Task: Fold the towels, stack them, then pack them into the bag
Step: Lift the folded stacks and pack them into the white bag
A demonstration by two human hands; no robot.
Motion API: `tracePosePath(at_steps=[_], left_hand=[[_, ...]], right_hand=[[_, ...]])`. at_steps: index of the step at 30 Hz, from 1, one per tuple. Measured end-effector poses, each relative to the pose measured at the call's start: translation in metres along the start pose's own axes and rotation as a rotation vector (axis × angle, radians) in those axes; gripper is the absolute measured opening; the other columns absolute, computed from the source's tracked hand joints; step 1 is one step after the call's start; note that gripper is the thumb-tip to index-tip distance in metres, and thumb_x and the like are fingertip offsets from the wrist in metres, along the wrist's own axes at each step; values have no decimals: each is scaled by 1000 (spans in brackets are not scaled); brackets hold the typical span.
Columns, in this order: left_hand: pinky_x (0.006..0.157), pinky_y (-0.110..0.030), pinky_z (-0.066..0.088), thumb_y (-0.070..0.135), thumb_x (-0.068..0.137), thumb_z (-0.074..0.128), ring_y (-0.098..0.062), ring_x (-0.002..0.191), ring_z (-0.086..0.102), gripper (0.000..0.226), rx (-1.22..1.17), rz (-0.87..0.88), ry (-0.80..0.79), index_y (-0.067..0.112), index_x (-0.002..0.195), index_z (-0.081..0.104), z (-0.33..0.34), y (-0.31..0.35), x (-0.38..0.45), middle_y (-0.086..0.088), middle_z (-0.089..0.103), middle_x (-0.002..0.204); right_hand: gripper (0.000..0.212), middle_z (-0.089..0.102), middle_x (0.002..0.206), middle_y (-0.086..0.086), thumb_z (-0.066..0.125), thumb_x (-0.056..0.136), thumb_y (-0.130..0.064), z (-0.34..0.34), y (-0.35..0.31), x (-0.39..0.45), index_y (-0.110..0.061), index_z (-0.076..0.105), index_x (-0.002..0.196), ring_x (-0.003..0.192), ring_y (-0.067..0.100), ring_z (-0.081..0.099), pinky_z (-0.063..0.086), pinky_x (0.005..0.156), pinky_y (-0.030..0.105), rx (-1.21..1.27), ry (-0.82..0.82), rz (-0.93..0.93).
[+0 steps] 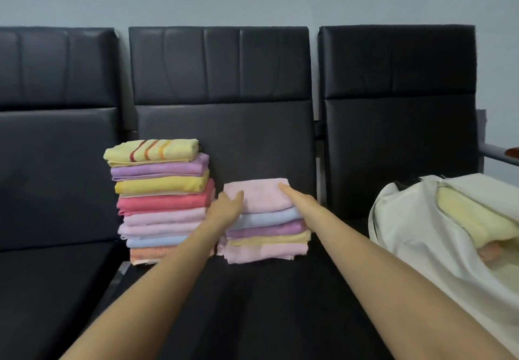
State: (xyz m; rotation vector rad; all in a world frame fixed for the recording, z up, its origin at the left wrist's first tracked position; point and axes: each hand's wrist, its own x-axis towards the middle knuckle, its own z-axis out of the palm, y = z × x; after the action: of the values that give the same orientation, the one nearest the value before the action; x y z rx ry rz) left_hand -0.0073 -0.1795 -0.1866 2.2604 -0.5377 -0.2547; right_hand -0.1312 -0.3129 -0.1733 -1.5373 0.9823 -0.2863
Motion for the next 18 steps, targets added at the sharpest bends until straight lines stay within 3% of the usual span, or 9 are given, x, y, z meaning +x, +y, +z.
tracePosePath(at_steps=[3, 4, 6, 8, 11, 14, 16, 18], left_hand=[[108, -39, 32, 48, 99, 42, -37, 134, 40, 69, -33, 22, 12, 7, 150, 23, 18, -9, 7, -19, 40, 147], [108, -40, 35, 46, 99, 42, -38, 132, 41, 68, -73, 29, 12, 9, 151, 20, 24, -13, 7, -19, 41, 147], [106, -43, 38, 42, 99, 44, -38, 129, 44, 65, -160, 34, 15, 14, 152, 19, 29, -21, 3, -18, 42, 145], [105, -41, 39, 38, 98, 47, -36, 128, 45, 63, -198, 45, -1, 17, 152, 21, 26, -26, -1, -16, 43, 144], [105, -38, 36, 32, 97, 49, -34, 129, 44, 62, -178, 83, -39, 16, 151, 23, 19, -29, -15, -14, 44, 144], [101, -38, 38, 32, 97, 48, -34, 125, 47, 59, -129, 95, -66, 15, 149, 24, 12, -31, -40, -15, 47, 141], [100, -39, 39, 32, 97, 48, -35, 124, 47, 58, -103, 98, -89, 13, 147, 25, 7, -34, -60, -16, 47, 140], [99, -39, 38, 31, 97, 48, -36, 124, 47, 57, -77, 110, -111, 10, 146, 25, 0, -41, -81, -18, 46, 140]], right_hand=[[79, 55, 97, 8, 67, 75, -67, 13, 6, 7, -11, 50, 128, 78, 22, 55, 40, 58, 32, -29, -30, 71], [71, 52, 89, 8, 67, 78, -64, 13, 9, 7, -10, 50, 121, 73, 21, 52, 36, 55, 32, -37, -34, 93], [58, 49, 84, 9, 67, 81, -59, 7, 17, 6, -12, 46, 108, 71, 23, 49, 41, 65, 33, -32, -34, 144], [58, 49, 86, 10, 68, 81, -58, 3, 24, 0, -14, 44, 109, 74, 25, 48, 42, 77, 37, -37, -30, 178], [73, 49, 92, 6, 69, 79, -57, 4, 40, -15, -14, 42, 132, 77, 22, 50, 39, 61, 34, -15, -12, 147], [77, 48, 93, 4, 69, 81, -54, 2, 56, -40, -16, 37, 140, 78, 19, 52, 39, 55, 33, -4, -9, 115], [76, 48, 92, 3, 68, 82, -53, -3, 64, -57, -16, 37, 140, 78, 19, 52, 42, 60, 34, -5, -18, 117], [78, 50, 96, 4, 70, 79, -55, -4, 75, -73, -17, 38, 139, 83, 21, 52, 46, 75, 40, -20, -45, 130]])
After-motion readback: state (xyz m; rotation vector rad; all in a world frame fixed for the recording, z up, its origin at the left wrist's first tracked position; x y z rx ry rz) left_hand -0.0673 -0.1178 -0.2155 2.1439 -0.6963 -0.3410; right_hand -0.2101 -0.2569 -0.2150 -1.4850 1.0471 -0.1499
